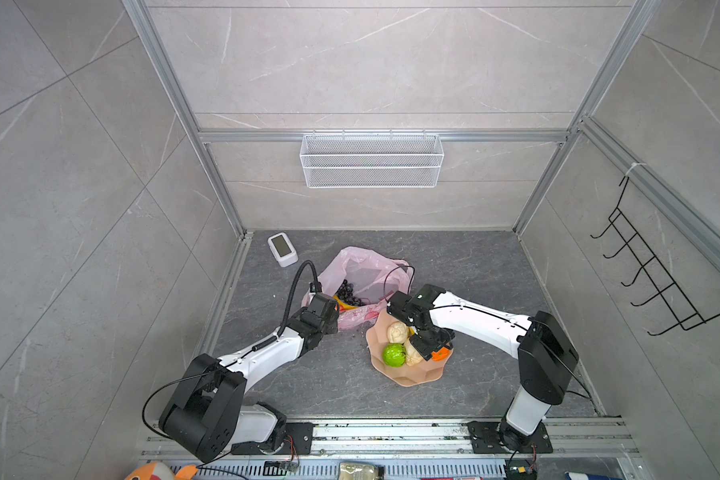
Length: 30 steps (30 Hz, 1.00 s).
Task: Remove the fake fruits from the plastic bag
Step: 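Lower the orange into the peach bowl and open the right gripper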
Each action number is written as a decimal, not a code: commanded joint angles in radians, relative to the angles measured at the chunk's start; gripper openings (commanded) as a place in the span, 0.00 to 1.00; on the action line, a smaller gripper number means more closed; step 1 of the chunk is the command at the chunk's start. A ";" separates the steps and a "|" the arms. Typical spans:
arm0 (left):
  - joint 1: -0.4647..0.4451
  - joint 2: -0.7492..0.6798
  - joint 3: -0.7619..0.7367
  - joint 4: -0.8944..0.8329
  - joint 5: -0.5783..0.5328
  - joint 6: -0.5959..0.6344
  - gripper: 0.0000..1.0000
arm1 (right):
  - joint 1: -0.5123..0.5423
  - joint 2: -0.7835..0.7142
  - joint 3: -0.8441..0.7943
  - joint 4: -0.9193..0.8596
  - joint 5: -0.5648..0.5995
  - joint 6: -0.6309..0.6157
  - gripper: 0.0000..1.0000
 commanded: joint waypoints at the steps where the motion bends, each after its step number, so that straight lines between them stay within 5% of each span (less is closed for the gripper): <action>1: -0.002 -0.014 0.027 0.002 -0.026 0.010 0.00 | 0.012 0.032 -0.012 -0.031 0.028 -0.044 0.61; 30: -0.002 0.003 0.031 0.002 -0.027 0.011 0.00 | 0.042 0.012 0.078 -0.122 0.063 0.013 0.82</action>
